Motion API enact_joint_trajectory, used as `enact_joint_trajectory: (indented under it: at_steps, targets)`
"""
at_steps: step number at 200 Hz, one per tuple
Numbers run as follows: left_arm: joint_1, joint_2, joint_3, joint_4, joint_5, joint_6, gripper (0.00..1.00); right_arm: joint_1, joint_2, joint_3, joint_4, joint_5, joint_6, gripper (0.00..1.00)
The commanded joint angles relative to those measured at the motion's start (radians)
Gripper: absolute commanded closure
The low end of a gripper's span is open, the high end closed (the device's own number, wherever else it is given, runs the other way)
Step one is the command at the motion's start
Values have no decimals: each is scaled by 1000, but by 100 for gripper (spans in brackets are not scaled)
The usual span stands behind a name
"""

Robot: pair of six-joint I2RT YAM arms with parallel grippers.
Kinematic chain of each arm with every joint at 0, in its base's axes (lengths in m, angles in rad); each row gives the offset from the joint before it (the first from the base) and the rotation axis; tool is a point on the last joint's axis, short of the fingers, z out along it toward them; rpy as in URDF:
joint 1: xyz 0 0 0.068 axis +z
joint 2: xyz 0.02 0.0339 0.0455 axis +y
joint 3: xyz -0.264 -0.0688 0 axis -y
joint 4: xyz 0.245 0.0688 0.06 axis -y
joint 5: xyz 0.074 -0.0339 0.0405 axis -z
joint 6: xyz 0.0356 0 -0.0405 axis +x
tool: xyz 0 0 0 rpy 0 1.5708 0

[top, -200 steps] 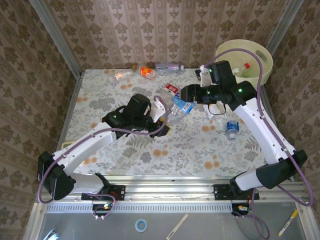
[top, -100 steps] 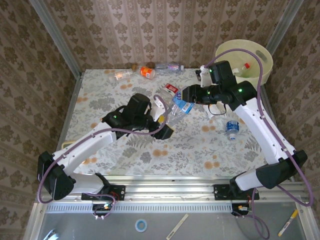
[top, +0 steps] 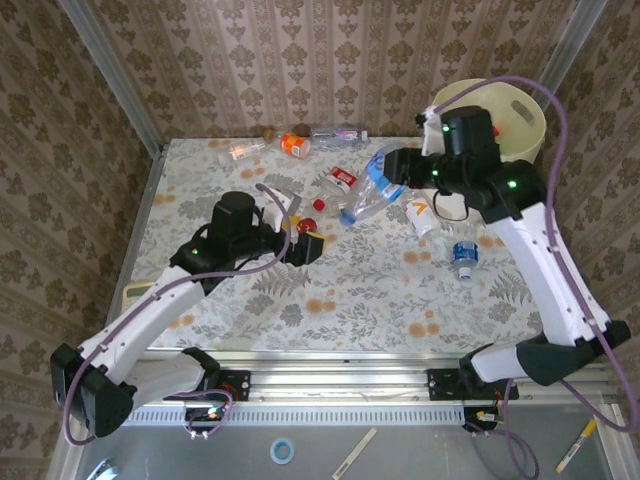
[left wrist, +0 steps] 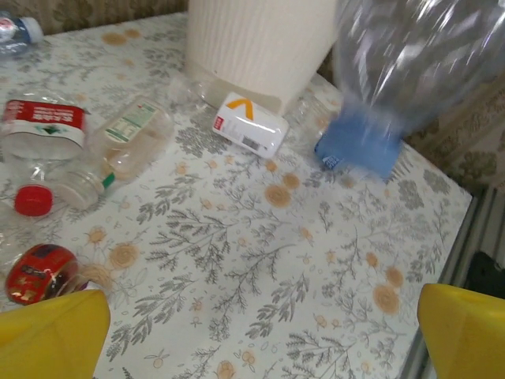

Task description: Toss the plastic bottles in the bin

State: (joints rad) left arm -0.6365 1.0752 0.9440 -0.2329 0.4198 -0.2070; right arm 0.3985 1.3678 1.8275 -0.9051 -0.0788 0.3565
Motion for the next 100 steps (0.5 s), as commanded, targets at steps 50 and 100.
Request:
enact_joint_trajectory:
  at_steps: [50, 100]
  targets:
    - [33, -43, -35, 41, -10, -67, 0, 6, -189, 4, 599, 635, -419, 100]
    - [41, -49, -50, 63, -19, -89, 0, 1, -174, 24, 864, 723, -659, 100]
